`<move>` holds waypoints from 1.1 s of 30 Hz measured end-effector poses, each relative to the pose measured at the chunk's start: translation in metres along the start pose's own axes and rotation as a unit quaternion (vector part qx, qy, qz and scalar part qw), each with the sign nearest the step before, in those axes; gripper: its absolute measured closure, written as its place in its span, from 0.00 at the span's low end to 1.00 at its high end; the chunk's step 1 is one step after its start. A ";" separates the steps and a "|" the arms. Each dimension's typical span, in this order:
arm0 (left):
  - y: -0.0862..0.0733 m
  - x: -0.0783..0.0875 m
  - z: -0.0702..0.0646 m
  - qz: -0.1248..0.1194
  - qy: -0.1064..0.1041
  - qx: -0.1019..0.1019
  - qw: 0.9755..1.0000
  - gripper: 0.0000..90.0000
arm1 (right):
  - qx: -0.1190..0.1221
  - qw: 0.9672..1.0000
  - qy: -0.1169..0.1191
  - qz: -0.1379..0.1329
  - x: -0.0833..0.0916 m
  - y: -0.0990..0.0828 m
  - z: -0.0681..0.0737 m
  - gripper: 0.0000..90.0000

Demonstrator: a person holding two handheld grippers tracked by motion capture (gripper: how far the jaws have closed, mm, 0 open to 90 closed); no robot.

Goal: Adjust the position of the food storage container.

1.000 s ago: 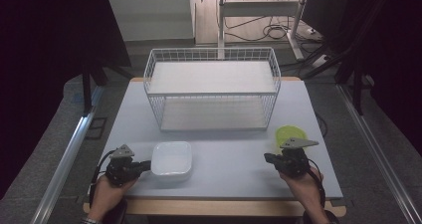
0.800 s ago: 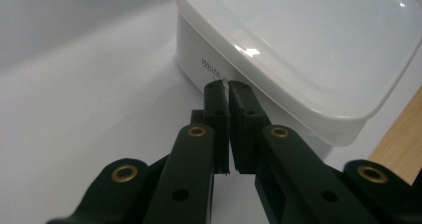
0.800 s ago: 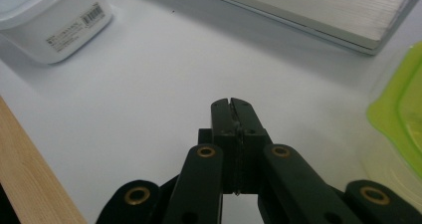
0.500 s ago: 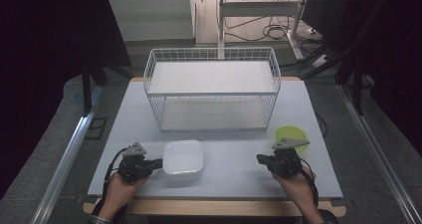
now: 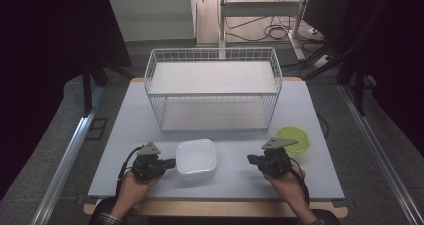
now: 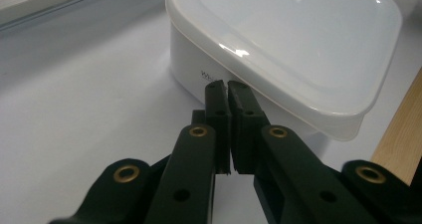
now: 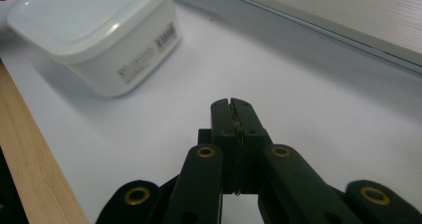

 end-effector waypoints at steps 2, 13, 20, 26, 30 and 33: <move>0.002 -0.003 -0.002 -0.001 -0.002 -0.002 1.000 0.98 | -0.002 1.000 0.001 0.000 -0.001 0.001 0.002 0.99; 0.014 -0.026 -0.011 -0.004 -0.012 -0.015 1.000 0.98 | 0.012 1.000 0.018 0.008 -0.024 0.007 0.011 0.99; 0.023 -0.039 -0.014 -0.007 -0.014 -0.026 1.000 0.98 | 0.005 1.000 0.023 0.011 -0.034 0.009 0.008 0.99; 0.030 -0.051 -0.017 -0.008 -0.019 -0.038 0.999 0.98 | 0.006 1.000 0.023 0.013 -0.036 0.009 0.008 0.99; 0.031 -0.051 -0.018 -0.007 -0.022 -0.039 0.999 0.96 | 0.005 1.000 0.019 0.016 -0.035 0.008 0.005 0.99; 0.031 -0.046 -0.015 -0.009 -0.023 -0.034 0.999 0.86 | 0.013 1.000 0.005 0.008 -0.029 0.011 0.003 0.95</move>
Point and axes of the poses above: each handheld gripper's, and its own axes: x roughly backward along the jaws, y roughly out of its top, z roughly to its left, the point moved 7 cm from there along -x, roughly forward along the jaws, and after that the axes turned 7 degrees about -z, right-handed, at the moved point
